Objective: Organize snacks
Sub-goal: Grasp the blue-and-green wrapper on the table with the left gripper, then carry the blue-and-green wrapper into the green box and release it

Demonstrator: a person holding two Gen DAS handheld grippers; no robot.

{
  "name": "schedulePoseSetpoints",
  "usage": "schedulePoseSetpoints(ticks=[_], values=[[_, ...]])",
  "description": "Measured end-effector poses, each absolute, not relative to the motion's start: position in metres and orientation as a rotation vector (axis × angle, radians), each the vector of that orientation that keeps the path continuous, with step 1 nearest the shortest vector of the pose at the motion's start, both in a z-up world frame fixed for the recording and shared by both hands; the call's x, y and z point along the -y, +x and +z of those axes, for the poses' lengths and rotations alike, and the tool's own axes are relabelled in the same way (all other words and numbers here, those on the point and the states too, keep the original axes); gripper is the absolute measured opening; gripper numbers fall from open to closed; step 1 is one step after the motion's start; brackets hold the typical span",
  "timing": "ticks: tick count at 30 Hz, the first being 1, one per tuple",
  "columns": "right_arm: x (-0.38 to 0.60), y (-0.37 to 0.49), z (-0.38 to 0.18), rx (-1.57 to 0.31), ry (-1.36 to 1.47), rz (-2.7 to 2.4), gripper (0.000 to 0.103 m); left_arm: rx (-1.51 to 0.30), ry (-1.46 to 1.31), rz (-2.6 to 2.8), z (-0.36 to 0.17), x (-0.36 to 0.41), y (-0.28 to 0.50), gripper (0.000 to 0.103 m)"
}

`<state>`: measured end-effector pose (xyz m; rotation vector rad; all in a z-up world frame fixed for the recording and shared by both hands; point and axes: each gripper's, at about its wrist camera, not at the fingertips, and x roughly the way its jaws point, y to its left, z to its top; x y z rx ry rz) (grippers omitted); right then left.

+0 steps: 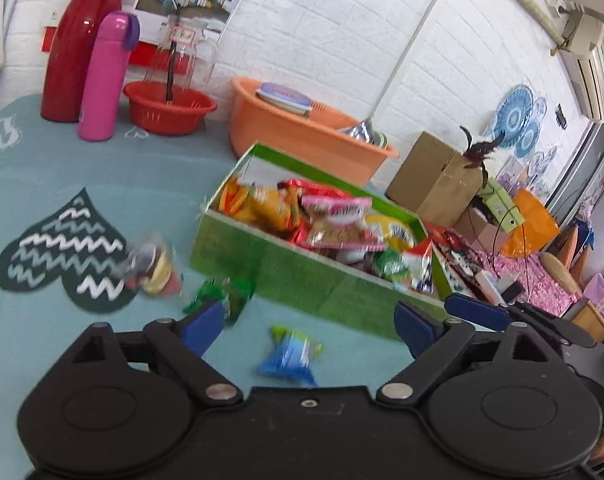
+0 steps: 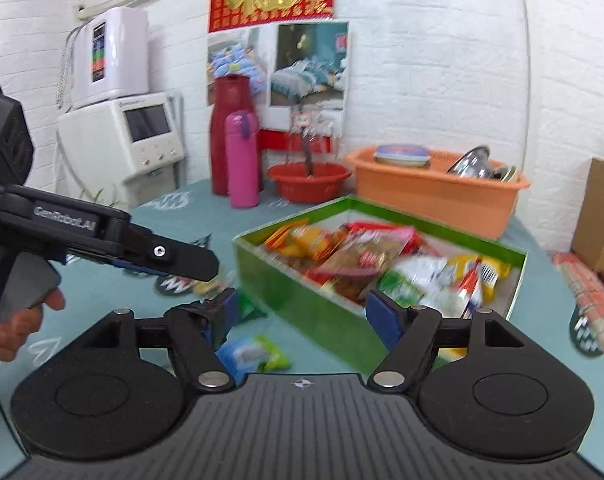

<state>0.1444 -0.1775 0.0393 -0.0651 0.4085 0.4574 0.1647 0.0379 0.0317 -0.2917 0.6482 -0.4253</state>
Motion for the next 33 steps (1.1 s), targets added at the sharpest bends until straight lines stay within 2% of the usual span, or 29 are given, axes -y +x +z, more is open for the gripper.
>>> schedulePoseSetpoints(ticks=[9, 10, 12, 13, 14, 19, 20, 23, 31, 33], values=[[0.179, 0.115, 0.007, -0.523, -0.033, 0.441, 0.103, -0.72, -0.232, -0.427, -0.008, -0.008, 0.189, 0.102], [0.179, 0.113, 0.004, -0.531, -0.03, 0.439, 0.103, -0.731, -0.236, -0.422, -0.011, -0.006, 0.194, 0.093], [0.179, 0.111, 0.0, -0.542, -0.029, 0.438, 0.103, -0.769, -0.253, -0.416, -0.019, -0.004, 0.202, 0.05], [0.179, 0.109, -0.001, -0.545, -0.03, 0.439, 0.103, -0.791, -0.264, -0.426, -0.022, -0.004, 0.203, 0.041], [0.179, 0.108, -0.004, -0.548, -0.031, 0.44, 0.103, -0.806, -0.272, -0.437, -0.025, -0.004, 0.203, 0.039], [0.175, 0.106, -0.012, -0.568, -0.041, 0.468, 0.103, -0.833, -0.309, -0.475, -0.025, -0.003, 0.171, 0.039], [0.174, 0.106, -0.014, -0.573, -0.042, 0.474, 0.103, -0.835, -0.322, -0.485, -0.024, -0.003, 0.166, 0.044], [0.168, 0.108, -0.02, -0.59, -0.041, 0.49, 0.103, -0.81, -0.368, -0.492, -0.02, -0.007, 0.157, 0.074], [0.151, 0.123, -0.026, -0.607, -0.035, 0.496, 0.103, -0.838, -0.374, -0.498, -0.021, -0.001, 0.164, 0.074], [0.149, 0.128, -0.028, -0.618, -0.024, 0.497, 0.096, -0.853, -0.375, -0.503, -0.024, 0.0, 0.166, 0.072]])
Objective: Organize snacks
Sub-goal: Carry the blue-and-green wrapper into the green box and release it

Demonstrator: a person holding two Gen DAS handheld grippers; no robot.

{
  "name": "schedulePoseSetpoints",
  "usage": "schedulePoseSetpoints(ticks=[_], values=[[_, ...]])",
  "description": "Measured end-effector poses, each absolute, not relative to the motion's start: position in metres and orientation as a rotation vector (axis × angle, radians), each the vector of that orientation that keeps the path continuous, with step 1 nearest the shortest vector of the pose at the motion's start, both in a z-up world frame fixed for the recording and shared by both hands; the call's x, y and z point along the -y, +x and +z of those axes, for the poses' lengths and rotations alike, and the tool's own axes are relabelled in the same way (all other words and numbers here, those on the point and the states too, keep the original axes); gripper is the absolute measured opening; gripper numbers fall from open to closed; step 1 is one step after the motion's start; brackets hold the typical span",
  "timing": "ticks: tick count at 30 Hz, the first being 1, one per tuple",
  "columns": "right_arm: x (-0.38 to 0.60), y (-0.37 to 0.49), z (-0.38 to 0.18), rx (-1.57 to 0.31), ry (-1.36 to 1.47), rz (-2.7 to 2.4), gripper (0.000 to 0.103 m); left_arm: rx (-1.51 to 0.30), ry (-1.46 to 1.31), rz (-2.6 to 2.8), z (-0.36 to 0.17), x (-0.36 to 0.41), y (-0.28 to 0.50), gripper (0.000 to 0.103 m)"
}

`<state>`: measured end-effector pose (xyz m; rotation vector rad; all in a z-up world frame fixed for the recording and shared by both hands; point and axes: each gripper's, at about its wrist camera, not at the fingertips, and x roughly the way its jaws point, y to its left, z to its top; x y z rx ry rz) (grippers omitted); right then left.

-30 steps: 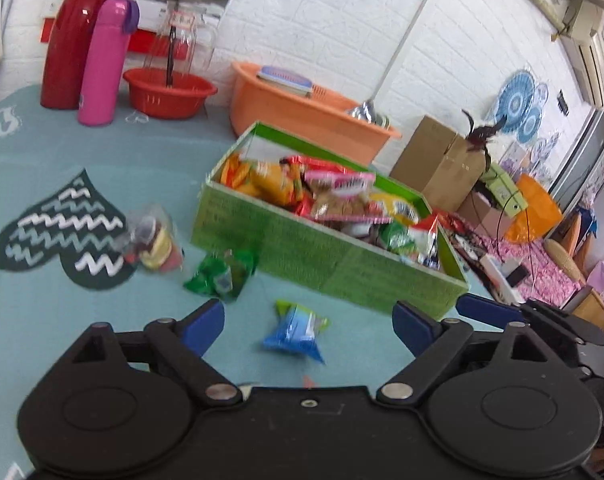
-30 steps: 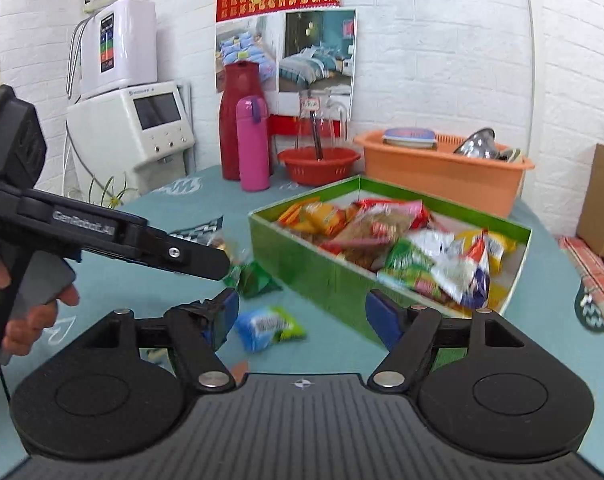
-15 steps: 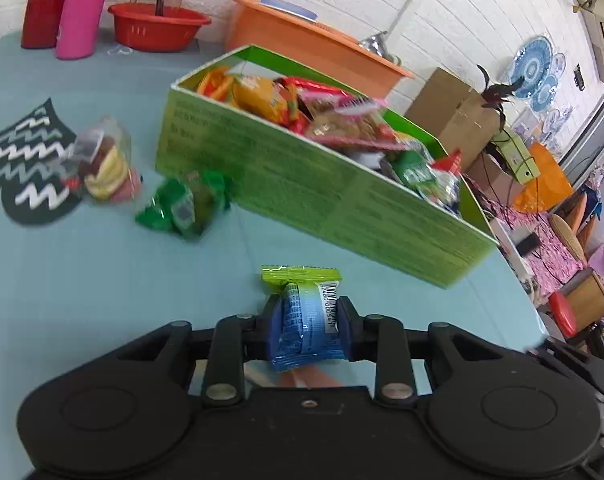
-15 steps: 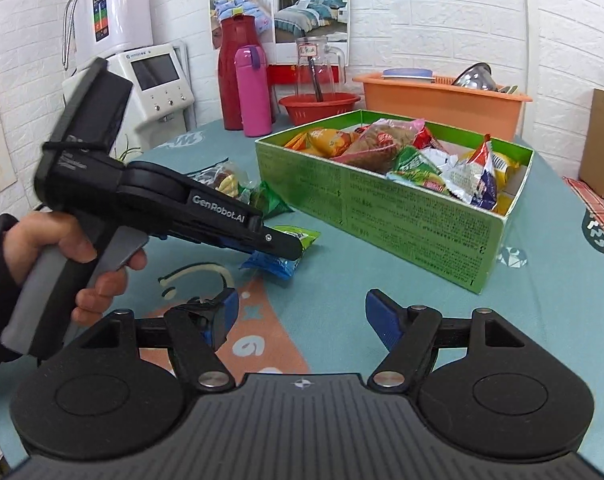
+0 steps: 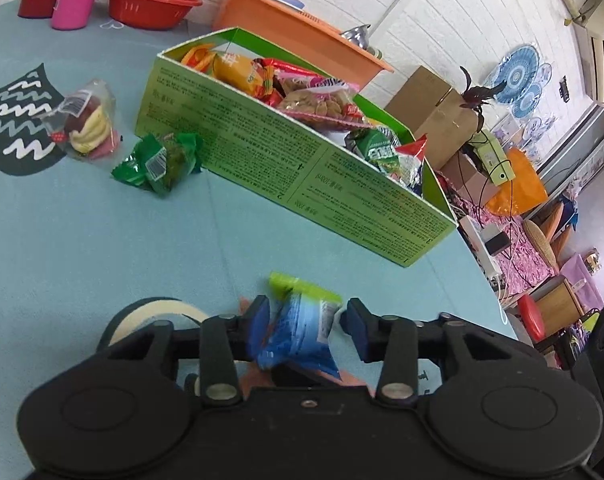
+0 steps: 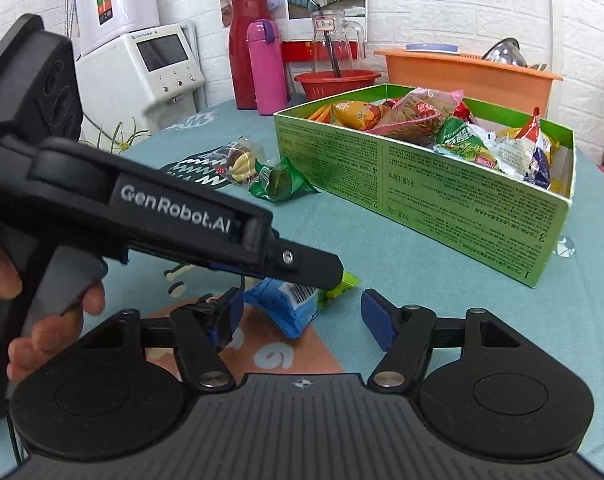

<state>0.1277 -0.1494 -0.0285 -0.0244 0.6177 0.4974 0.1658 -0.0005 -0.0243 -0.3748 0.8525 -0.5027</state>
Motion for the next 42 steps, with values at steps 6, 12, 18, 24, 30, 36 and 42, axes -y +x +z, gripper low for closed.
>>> schedulePoseSetpoints(ticks=[6, 12, 18, 24, 30, 36, 42], values=[[0.147, 0.125, -0.03, -0.605, -0.063, 0.495, 0.057, -0.821, -0.368, -0.502, -0.021, 0.004, 0.161, 0.071], [0.158, 0.122, -0.012, -0.535, -0.051, 0.48, 0.055, -0.744, -0.349, -0.536, 0.004, 0.012, 0.16, 0.071], [0.165, 0.132, 0.019, -0.411, -0.063, 0.474, 0.055, -0.633, -0.328, -0.552, 0.042, 0.016, 0.171, 0.07], [0.157, 0.163, 0.039, -0.322, -0.082, 0.483, 0.055, -0.569, -0.328, -0.525, 0.063, 0.007, 0.201, 0.07], [0.146, 0.202, 0.04, -0.297, -0.062, 0.5, 0.055, -0.563, -0.339, -0.495, 0.059, -0.007, 0.242, 0.07], [0.133, 0.225, 0.03, -0.31, -0.064, 0.503, 0.058, -0.588, -0.327, -0.479, 0.043, -0.016, 0.271, 0.078], [0.122, 0.228, 0.012, -0.317, -0.186, 0.443, 0.094, -0.618, -0.35, -0.469, 0.027, -0.03, 0.27, 0.103]])
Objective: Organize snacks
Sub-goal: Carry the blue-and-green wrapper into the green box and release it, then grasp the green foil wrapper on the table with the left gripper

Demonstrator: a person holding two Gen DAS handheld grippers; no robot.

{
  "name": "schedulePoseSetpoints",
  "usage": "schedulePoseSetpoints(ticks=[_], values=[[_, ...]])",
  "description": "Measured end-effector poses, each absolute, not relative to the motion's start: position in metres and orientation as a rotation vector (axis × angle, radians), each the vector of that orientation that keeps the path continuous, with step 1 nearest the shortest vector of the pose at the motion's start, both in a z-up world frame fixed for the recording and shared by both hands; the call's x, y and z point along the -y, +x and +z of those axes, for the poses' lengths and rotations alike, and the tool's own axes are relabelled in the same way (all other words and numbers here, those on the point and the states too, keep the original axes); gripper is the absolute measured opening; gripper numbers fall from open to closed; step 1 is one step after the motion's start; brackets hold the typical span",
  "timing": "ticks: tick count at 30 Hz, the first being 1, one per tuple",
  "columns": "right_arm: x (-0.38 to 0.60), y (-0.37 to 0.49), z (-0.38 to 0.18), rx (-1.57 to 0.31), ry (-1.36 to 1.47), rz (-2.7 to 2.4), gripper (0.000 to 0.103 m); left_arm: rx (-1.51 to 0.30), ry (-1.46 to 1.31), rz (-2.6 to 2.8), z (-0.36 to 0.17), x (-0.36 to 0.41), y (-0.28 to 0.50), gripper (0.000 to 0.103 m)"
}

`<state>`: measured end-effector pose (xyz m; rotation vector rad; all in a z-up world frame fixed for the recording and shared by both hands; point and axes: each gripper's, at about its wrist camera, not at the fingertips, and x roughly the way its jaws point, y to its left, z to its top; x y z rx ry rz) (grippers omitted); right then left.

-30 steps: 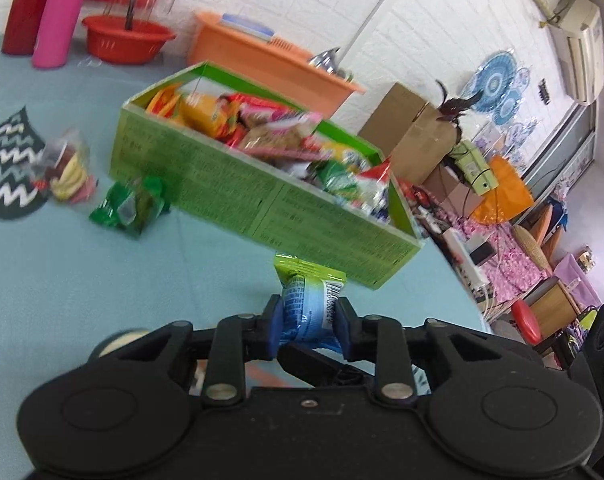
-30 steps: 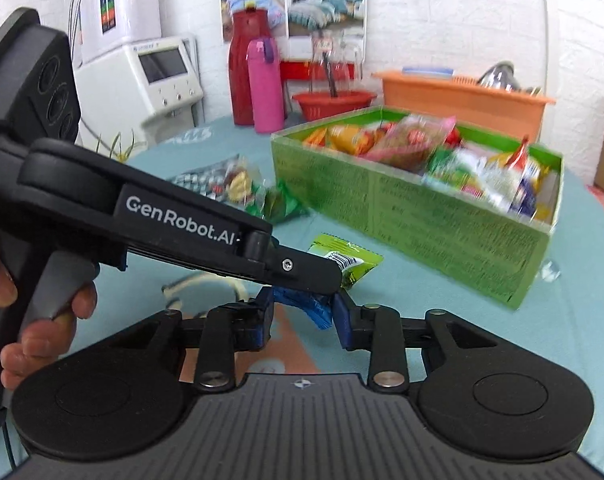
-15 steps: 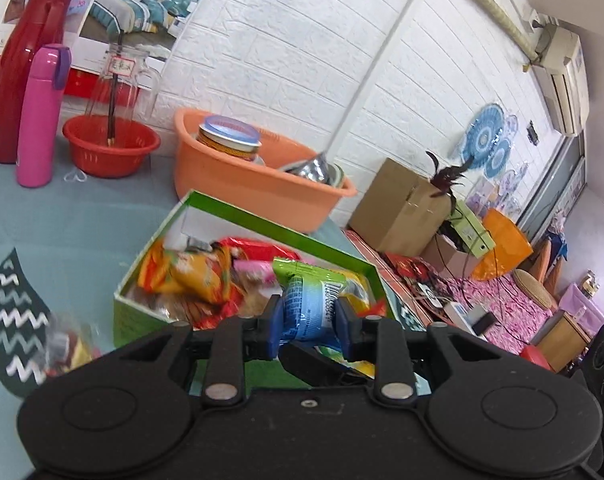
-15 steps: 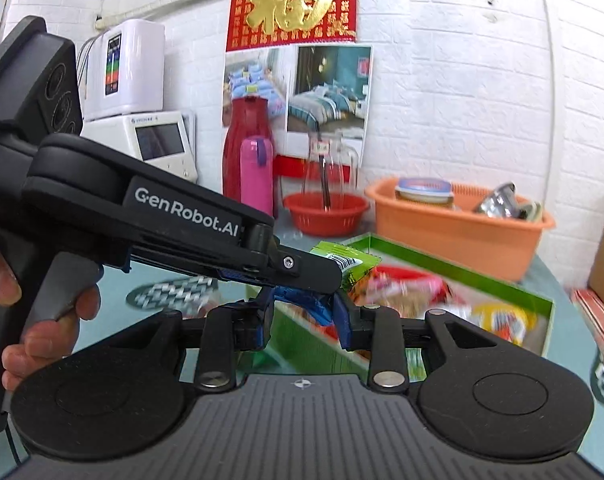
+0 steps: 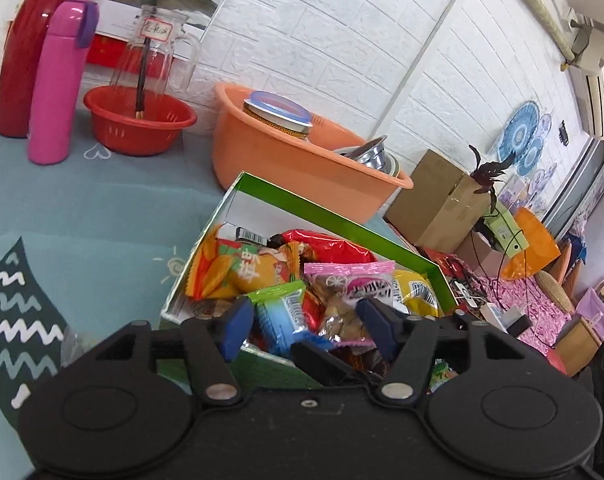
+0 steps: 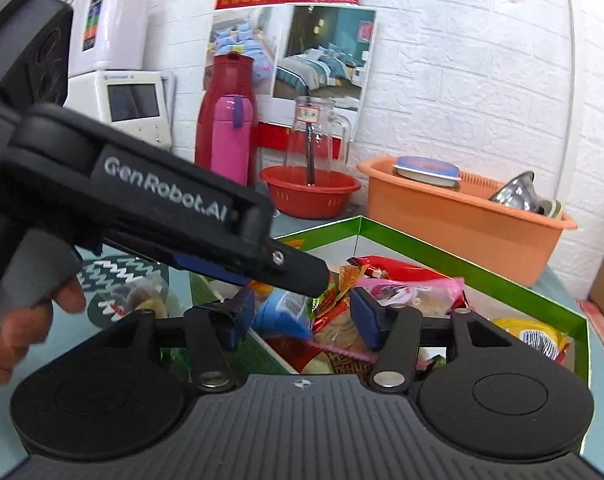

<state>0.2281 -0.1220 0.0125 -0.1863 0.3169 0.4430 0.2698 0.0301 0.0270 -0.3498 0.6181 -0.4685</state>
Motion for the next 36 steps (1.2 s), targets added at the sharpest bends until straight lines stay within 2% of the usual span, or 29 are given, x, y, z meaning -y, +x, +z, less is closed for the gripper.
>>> schedulePoseSetpoints(ticks=[1, 2, 9, 17, 18, 19, 20, 28, 31, 33, 36], values=[[0.123, 0.225, 0.013, -0.314, -0.191, 0.447, 0.102, -0.616, -0.358, -0.466, 0.028, -0.034, 0.267, 0.103], [0.123, 0.221, 0.015, -0.314, -0.193, 0.453, 0.103, -0.612, -0.363, -0.461, 0.03, -0.037, 0.264, 0.103], [0.133, 0.186, 0.032, -0.287, -0.201, 0.438, 0.103, -0.589, -0.351, -0.408, 0.035, -0.055, 0.238, 0.103], [0.152, 0.149, 0.03, -0.4, -0.15, 0.434, 0.103, -0.698, -0.267, -0.31, -0.014, -0.049, 0.239, 0.103], [0.154, 0.144, 0.028, -0.41, -0.148, 0.435, 0.103, -0.719, -0.275, -0.328, -0.018, -0.048, 0.239, 0.081], [0.155, 0.139, 0.025, -0.419, -0.148, 0.437, 0.103, -0.741, -0.265, -0.346, -0.022, -0.045, 0.239, 0.065], [0.155, 0.136, 0.022, -0.431, -0.148, 0.436, 0.103, -0.747, -0.254, -0.356, -0.024, -0.042, 0.235, 0.063], [0.165, 0.118, -0.006, -0.559, -0.061, 0.474, 0.103, -0.799, -0.368, -0.477, -0.03, -0.023, 0.176, 0.066], [0.165, 0.111, -0.014, -0.59, -0.035, 0.499, 0.103, -0.813, -0.405, -0.523, -0.027, -0.02, 0.159, 0.079], [0.164, 0.109, -0.018, -0.605, -0.018, 0.509, 0.103, -0.808, -0.419, -0.533, -0.023, -0.021, 0.156, 0.102], [0.16, 0.111, -0.023, -0.629, 0.015, 0.516, 0.103, -0.8, -0.418, -0.527, -0.017, -0.017, 0.158, 0.103]])
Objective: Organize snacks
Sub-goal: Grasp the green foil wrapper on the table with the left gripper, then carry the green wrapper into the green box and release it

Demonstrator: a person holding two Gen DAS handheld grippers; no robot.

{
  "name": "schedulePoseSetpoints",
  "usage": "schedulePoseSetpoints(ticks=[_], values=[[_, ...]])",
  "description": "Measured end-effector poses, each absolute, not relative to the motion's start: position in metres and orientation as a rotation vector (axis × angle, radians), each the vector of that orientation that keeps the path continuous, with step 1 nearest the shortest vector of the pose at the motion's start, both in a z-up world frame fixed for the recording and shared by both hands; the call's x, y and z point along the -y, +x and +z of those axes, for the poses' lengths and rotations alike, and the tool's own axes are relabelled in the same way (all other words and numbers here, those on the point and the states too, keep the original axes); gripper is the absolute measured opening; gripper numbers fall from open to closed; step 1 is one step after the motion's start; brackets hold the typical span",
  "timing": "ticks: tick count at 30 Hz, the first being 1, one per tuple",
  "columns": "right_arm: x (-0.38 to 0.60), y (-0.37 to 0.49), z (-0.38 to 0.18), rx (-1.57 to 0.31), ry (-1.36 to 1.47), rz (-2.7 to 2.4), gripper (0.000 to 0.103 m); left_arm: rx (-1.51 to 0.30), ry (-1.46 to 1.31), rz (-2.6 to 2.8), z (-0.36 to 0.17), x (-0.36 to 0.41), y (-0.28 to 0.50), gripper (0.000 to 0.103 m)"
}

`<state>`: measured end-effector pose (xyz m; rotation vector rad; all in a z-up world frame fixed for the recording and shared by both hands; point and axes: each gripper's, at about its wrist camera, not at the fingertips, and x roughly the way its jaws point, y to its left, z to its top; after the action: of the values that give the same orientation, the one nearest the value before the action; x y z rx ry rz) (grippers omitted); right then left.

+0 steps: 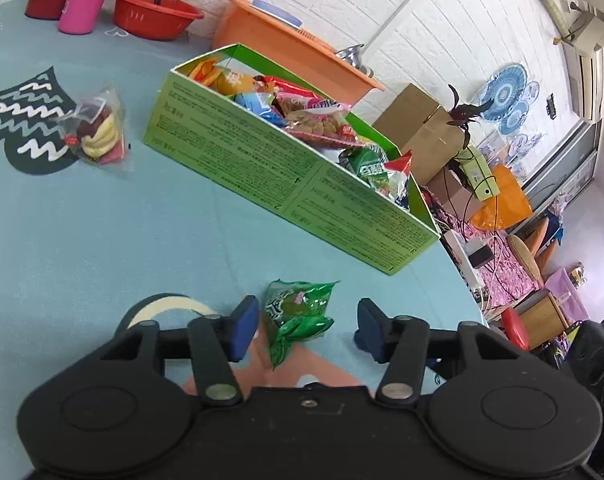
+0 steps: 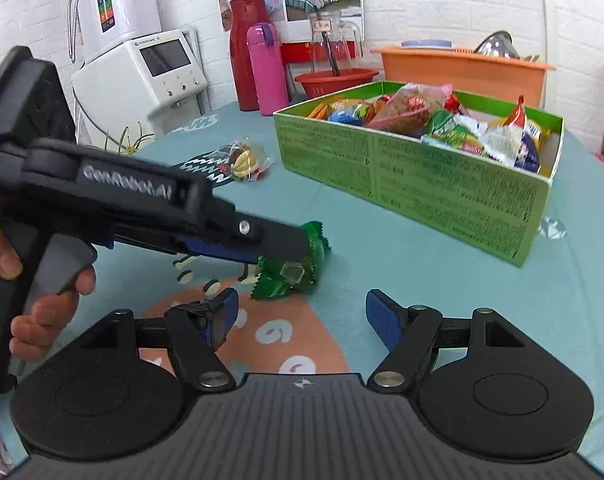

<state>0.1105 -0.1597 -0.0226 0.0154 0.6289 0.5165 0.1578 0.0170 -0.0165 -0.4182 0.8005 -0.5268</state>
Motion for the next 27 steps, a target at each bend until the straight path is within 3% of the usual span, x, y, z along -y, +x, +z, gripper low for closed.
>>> schedulePoseSetpoints(ticks=[9, 10, 11, 12, 18, 27], values=[[0.146, 0.13, -0.024, -0.625, 0.047, 0.502, 0.1, -0.814, -0.373, -0.512, -0.017, -0.003, 0.168, 0.103], [0.145, 0.132, -0.025, -0.622, 0.039, 0.501, 0.095, -0.815, -0.367, -0.506, -0.018, -0.002, 0.169, 0.103], [0.144, 0.134, -0.026, -0.617, 0.027, 0.498, 0.076, -0.821, -0.357, -0.501, -0.021, -0.001, 0.17, 0.093], [0.143, 0.135, -0.027, -0.619, 0.016, 0.494, 0.065, -0.832, -0.349, -0.51, -0.024, 0.001, 0.172, 0.084], [0.152, 0.127, -0.019, -0.586, 0.006, 0.488, 0.064, -0.774, -0.344, -0.545, -0.009, 0.009, 0.165, 0.083], [0.182, 0.132, 0.029, -0.381, -0.007, 0.436, 0.064, -0.617, -0.272, -0.619, 0.051, 0.043, 0.184, 0.083]])
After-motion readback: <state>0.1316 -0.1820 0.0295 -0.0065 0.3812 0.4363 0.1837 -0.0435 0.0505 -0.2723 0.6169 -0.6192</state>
